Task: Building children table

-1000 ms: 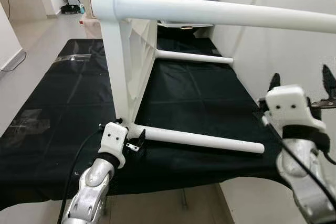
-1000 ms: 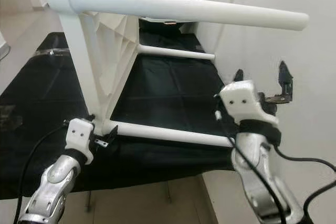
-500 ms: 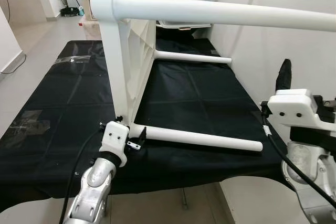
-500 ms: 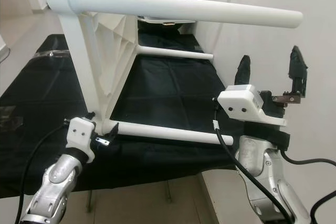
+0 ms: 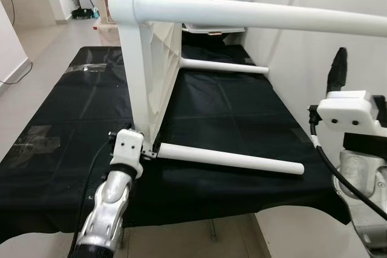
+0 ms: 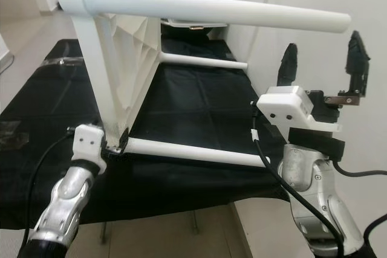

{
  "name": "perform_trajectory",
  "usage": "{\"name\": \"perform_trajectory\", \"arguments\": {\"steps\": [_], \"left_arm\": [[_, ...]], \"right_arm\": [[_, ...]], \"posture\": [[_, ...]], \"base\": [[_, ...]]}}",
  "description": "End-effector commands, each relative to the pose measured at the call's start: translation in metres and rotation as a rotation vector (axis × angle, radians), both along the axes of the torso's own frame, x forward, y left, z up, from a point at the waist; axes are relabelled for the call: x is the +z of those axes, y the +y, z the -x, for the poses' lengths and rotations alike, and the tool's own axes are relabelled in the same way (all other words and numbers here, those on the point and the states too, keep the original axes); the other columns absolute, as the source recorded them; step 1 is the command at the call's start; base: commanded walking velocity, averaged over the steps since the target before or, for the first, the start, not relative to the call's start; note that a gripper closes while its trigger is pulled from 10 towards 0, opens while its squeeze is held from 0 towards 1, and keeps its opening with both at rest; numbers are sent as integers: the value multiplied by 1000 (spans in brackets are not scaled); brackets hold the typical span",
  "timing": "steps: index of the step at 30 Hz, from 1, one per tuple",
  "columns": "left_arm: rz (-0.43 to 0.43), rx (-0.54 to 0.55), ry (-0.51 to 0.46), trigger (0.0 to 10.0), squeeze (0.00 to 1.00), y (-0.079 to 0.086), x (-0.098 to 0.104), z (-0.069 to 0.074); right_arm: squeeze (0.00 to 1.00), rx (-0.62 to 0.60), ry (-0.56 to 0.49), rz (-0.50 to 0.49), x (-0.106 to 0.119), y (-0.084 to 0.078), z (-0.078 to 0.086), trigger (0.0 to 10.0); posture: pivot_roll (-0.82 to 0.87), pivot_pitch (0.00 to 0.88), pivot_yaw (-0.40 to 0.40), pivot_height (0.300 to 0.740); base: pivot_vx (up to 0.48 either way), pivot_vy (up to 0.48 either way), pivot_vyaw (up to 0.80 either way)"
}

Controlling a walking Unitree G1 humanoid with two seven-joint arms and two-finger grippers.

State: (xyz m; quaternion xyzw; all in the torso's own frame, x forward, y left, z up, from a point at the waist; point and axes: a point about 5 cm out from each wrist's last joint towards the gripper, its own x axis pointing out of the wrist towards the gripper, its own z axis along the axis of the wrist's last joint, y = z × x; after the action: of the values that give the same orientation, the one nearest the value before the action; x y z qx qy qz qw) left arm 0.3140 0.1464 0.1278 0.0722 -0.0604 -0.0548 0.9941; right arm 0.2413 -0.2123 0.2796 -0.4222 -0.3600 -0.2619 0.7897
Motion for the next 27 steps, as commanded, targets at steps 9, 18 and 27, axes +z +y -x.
{"name": "perform_trajectory", "arguments": {"steps": [9,18,27], "left_arm": [[16,-23,35,10000,0,-1,-5,-13],[44,-19,48,10000,0,-7,-9,-20],[50,4,48,10000,0,-2,-12,-23]], "right_arm": [[0,6,-55,113,19,-2,1,10000],[0,83,38,314,33,-3,-13,10000],[0,94,205,426,33,-15,-40,10000]], "posture": [[-3,0,-42,740],[-13,0,-49,740],[-4,0,-70,740]], "base": [[0,0,0],[0,0,0],[0,0,0]]}}
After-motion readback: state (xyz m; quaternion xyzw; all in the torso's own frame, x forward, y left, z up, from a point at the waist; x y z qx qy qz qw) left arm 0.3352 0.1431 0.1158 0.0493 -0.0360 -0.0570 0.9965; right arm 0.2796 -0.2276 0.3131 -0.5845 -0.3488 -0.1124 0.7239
